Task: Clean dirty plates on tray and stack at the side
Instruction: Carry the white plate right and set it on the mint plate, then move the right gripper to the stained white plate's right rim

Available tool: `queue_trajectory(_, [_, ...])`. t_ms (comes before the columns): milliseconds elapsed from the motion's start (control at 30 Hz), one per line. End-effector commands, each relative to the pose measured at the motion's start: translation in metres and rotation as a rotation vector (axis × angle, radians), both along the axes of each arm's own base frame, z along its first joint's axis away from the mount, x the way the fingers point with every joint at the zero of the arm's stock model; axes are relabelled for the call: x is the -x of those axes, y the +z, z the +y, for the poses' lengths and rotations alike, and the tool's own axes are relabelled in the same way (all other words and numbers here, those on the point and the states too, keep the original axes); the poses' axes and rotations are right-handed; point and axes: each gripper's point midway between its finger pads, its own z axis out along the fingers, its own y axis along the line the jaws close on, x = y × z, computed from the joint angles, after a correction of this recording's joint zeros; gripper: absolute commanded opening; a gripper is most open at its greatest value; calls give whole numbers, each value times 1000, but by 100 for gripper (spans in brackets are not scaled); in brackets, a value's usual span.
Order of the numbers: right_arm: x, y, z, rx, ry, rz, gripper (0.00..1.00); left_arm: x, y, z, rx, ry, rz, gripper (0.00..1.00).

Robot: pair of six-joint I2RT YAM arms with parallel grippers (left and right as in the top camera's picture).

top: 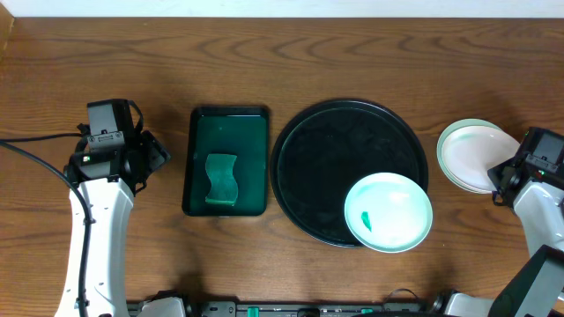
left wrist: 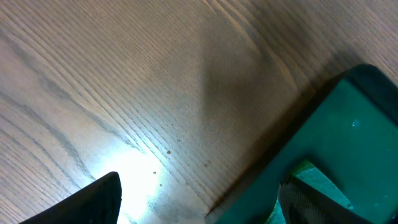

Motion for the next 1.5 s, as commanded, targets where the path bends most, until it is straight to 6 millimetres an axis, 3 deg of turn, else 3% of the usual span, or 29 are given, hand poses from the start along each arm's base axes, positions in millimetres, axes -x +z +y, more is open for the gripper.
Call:
queue_trajectory(0, [-3, -6, 4, -33, 29, -9, 4, -2, 7, 3, -11, 2, -18, 81])
queue_trajectory(67, [-14, -6, 14, -61, 151, -21, 16, -2, 7, 3, -11, 2, -18, 81])
queue_trajectory(200, [-28, 0, 25, -89, 277, -59, 53, -2, 7, 3, -11, 2, -18, 81])
queue_trajectory(300, [-34, 10, 33, -112, 336, -70, 61, -2, 7, 3, -11, 2, -18, 81])
queue_trajectory(467, [-39, 41, 48, -142, 398, -60, 61, -2, 7, 3, -11, 2, -18, 81])
queue_trajectory(633, [-37, 73, 86, -166, 503, -21, 63, -2, 7, 3, -11, 2, -18, 81])
queue_trajectory(733, [-31, 86, 118, -179, 591, 6, 77, -2, 7, 3, -11, 2, -18, 81])
queue_trajectory(800, [-26, 89, 142, -206, 673, 16, 99, -2, 7, 3, -11, 2, -18, 81])
queue_trajectory(967, [-13, 87, 192, -287, 904, 60, 99, -2, 7, 3, -11, 2, -18, 81])
queue_trajectory(1167, [1, 82, 210, -316, 957, 117, 99, -2, 7, 3, -11, 2, -18, 81])
queue_trajectory(1267, [8, 82, 224, -344, 1072, 132, 98, -2, 7, 3, -11, 2, -18, 81])
queue_trajectory(1400, [15, 81, 237, -342, 1174, 157, 75, -2, 7, 3, -11, 2, -18, 81])
queue_trajectory(1467, [16, 80, 241, -331, 1197, 172, 52, -2, 7, 3, -11, 2, -18, 81])
